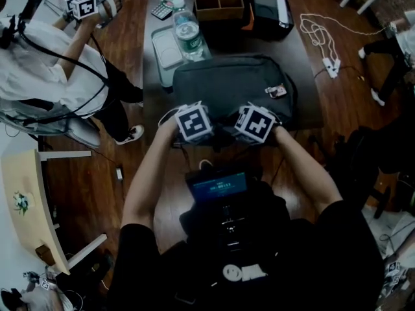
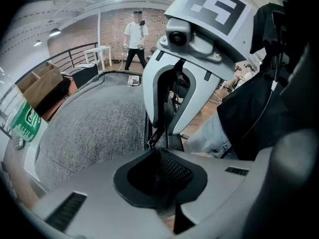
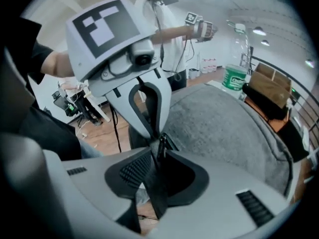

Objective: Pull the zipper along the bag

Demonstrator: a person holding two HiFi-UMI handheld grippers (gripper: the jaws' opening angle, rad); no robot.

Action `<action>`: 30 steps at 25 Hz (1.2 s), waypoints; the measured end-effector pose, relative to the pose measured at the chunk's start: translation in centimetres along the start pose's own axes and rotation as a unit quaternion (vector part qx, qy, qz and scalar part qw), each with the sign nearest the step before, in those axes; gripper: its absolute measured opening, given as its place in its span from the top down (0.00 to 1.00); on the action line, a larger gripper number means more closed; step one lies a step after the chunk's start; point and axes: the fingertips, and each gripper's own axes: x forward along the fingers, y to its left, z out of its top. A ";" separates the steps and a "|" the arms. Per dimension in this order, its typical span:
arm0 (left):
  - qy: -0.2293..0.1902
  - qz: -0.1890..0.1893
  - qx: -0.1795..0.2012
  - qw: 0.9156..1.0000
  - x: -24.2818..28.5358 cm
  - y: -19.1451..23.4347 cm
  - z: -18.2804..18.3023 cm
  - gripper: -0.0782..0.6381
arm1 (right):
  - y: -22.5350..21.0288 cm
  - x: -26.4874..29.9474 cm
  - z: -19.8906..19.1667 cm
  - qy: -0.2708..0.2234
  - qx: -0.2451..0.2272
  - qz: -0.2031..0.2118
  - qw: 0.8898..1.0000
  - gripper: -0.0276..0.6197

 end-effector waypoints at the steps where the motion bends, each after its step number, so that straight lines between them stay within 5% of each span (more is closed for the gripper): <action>1: 0.000 -0.001 -0.001 1.000 0.0 0.0 0.0 0.87 | -0.1 -0.2 0.2 -0.008 0.009 -0.002 1.000 0.77; 8: -0.005 0.002 0.004 1.000 0.6 0.2 0.0 0.87 | -1.1 0.6 -0.2 -0.029 0.068 -0.005 0.997 0.77; 15: -0.002 0.000 -0.002 1.000 1.2 0.2 -0.6 0.87 | -0.6 2.1 -1.1 0.043 0.003 -0.016 0.999 0.78; 20: -0.013 -0.001 0.003 1.000 1.4 0.5 -0.7 0.87 | -1.4 3.1 0.0 0.025 0.001 -0.028 0.999 0.90; 25: 0.011 -0.015 0.010 1.000 1.7 0.4 -1.4 0.87 | -1.4 3.1 -0.2 0.069 -0.027 -0.060 0.995 0.93; 30: -0.013 -0.011 0.010 1.000 1.1 0.6 -0.9 0.87 | -0.8 2.2 0.9 0.071 -0.045 -0.054 0.995 0.94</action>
